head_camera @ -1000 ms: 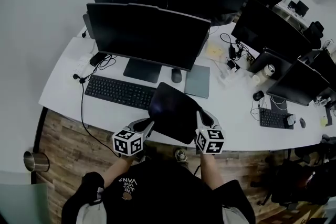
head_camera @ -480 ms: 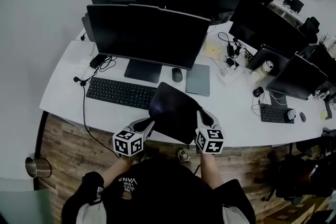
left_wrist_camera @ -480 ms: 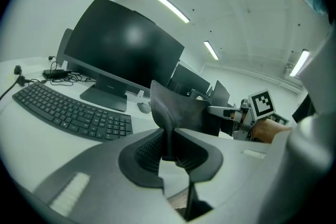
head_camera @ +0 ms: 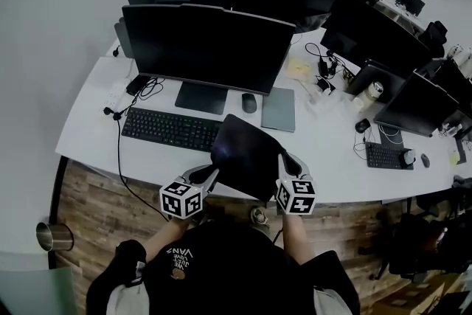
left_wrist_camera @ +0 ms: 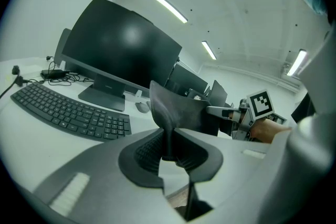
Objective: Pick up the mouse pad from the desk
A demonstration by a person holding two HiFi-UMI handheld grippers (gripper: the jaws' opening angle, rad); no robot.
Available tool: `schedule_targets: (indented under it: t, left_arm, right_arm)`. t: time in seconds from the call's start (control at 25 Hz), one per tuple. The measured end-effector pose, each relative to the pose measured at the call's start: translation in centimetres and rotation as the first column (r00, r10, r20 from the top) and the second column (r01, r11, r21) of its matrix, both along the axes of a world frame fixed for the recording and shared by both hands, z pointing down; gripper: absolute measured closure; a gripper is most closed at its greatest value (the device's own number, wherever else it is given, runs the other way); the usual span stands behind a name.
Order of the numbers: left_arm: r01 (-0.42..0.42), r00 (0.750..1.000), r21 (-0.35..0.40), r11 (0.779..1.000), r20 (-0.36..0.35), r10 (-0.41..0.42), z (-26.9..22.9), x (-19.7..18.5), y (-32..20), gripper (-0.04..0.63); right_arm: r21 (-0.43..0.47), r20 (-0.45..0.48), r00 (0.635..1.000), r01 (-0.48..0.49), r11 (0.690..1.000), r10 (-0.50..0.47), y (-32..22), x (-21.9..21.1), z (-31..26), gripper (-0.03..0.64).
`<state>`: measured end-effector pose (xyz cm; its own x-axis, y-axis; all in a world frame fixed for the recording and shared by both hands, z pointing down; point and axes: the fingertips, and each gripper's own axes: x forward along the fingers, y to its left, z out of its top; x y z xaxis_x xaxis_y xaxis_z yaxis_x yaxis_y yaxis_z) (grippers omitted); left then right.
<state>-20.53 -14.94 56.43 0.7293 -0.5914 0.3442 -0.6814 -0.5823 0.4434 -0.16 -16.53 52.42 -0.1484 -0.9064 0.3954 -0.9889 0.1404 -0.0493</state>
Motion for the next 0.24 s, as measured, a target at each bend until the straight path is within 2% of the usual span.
schedule_targets:
  t: [0.24]
  left_arm:
    - [0.004, 1.0, -0.003, 1.0, 0.002, -0.004, -0.08, 0.14, 0.01, 0.54]
  right_arm:
    - [-0.003, 0.001, 1.0, 0.0, 1.0, 0.0, -0.01, 0.15, -0.03, 0.578]
